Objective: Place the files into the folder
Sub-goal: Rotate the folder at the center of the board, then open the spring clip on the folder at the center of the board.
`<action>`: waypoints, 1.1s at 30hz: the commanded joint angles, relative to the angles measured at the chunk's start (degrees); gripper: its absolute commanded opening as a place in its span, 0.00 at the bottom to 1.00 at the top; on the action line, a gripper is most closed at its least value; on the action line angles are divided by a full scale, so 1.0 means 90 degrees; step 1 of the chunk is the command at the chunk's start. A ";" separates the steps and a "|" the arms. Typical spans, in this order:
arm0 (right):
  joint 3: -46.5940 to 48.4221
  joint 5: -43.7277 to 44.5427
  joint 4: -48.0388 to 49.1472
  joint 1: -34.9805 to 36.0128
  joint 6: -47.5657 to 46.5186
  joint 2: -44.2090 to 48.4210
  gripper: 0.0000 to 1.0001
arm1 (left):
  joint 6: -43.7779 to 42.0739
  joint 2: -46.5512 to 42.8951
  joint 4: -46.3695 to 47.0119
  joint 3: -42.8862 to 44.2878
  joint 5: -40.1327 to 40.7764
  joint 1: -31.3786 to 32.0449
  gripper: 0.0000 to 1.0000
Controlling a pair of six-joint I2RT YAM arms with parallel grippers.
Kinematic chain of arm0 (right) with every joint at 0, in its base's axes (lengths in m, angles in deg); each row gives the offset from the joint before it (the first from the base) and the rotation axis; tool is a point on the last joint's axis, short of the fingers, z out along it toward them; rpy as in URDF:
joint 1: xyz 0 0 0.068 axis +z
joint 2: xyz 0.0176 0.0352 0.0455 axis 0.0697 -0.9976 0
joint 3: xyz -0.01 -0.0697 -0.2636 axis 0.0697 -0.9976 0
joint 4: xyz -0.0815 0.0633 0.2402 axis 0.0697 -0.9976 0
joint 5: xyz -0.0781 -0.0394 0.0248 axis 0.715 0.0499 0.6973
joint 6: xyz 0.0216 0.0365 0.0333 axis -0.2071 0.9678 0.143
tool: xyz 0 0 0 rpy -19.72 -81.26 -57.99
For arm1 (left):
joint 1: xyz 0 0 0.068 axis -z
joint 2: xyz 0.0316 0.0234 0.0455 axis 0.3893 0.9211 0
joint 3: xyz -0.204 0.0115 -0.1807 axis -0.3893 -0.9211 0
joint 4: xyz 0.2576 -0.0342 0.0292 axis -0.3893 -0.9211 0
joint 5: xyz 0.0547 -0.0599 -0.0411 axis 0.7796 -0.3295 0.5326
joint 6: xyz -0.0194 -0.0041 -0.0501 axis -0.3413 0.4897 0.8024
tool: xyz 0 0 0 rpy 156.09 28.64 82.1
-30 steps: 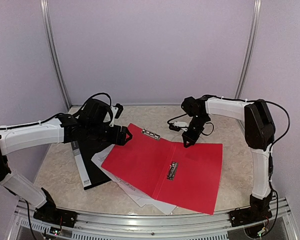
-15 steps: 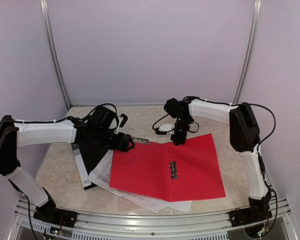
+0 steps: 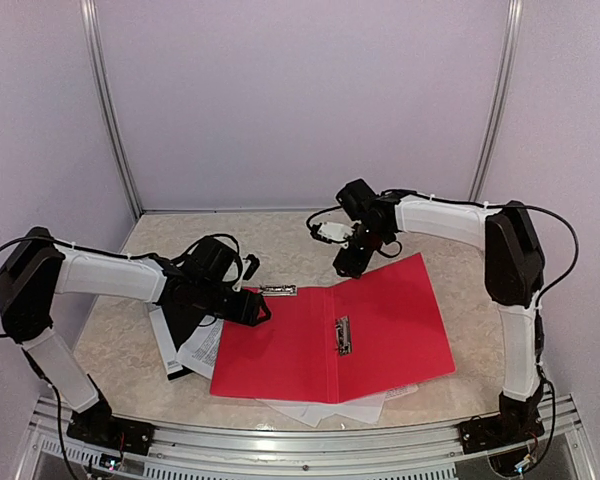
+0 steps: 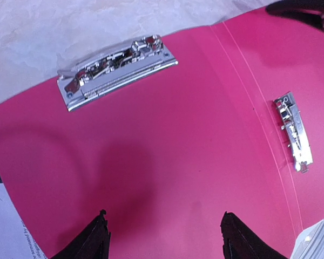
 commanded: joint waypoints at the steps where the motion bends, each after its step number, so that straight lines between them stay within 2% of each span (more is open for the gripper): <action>1: -0.0265 -0.0259 0.1007 0.0008 0.0943 0.0953 0.71 | -0.0046 -0.0261 0.0373 -0.0290 0.0128 0.0282 0.68; 5: -0.1065 -0.0903 0.1417 0.0077 0.2060 0.1591 0.64 | -0.0097 -0.0222 0.0365 -0.0277 0.0510 0.0622 0.68; 11: -0.3484 -0.1721 0.2504 0.0411 0.4083 0.2885 0.53 | 0.0078 -0.0171 0.0628 -0.0430 0.0577 0.0879 0.67; 17: -0.4845 -0.1147 0.2578 0.0952 0.4777 0.3782 0.48 | -0.0251 -0.0141 0.1263 -0.0415 -0.0079 0.1255 0.67; 24: -0.5838 -0.0702 0.2863 0.0954 0.5071 0.4174 0.39 | -0.1039 0.0446 0.0977 0.0572 -0.0854 0.1818 0.61; 28: -0.6113 -0.0675 0.2988 0.0815 0.5256 0.4128 0.32 | -0.1354 0.0949 0.0920 0.1232 -0.1070 0.2031 0.53; 33: -0.6394 -0.0749 0.3136 0.0590 0.5319 0.4207 0.27 | -0.1712 0.1618 0.0273 0.2079 -0.1250 0.2075 0.43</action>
